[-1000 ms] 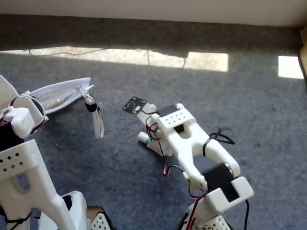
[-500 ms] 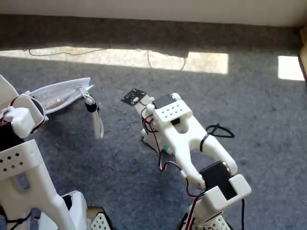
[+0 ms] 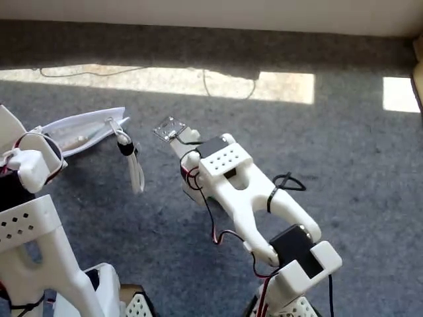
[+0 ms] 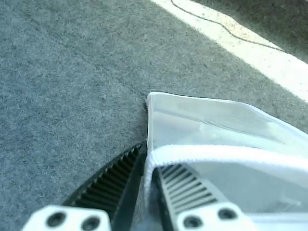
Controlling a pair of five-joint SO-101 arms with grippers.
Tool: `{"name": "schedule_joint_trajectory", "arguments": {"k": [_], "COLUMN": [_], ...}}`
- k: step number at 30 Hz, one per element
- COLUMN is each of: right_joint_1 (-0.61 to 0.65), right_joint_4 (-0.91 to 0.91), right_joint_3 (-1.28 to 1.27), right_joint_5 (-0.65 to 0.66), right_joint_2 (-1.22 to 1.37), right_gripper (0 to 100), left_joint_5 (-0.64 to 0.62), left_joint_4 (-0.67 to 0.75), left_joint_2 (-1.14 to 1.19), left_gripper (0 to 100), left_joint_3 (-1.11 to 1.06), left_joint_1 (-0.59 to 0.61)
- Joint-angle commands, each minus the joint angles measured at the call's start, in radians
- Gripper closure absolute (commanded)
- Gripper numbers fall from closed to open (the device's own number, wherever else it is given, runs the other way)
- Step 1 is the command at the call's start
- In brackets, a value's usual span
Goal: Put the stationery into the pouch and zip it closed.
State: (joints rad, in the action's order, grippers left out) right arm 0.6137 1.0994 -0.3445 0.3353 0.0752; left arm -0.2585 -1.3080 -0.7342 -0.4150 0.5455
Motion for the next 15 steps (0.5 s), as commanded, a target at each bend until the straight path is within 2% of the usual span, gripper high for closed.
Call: {"name": "schedule_joint_trajectory", "arguments": {"k": [1, 15], "right_joint_1": [0.021, 0.016], "right_joint_4": [-0.058, -0.068], "right_joint_3": [0.048, 0.056], "right_joint_5": [-0.014, -0.012], "right_joint_2": [-0.008, 0.151], "right_gripper": [82.8, 82.9], "left_joint_5": [0.008, 0.008], "left_joint_4": [0.023, 0.018], "left_joint_2": [-0.019, -0.019], "left_gripper": [99, 99], "left_joint_3": [0.004, 0.004], "left_joint_1": [0.008, 0.008]}}
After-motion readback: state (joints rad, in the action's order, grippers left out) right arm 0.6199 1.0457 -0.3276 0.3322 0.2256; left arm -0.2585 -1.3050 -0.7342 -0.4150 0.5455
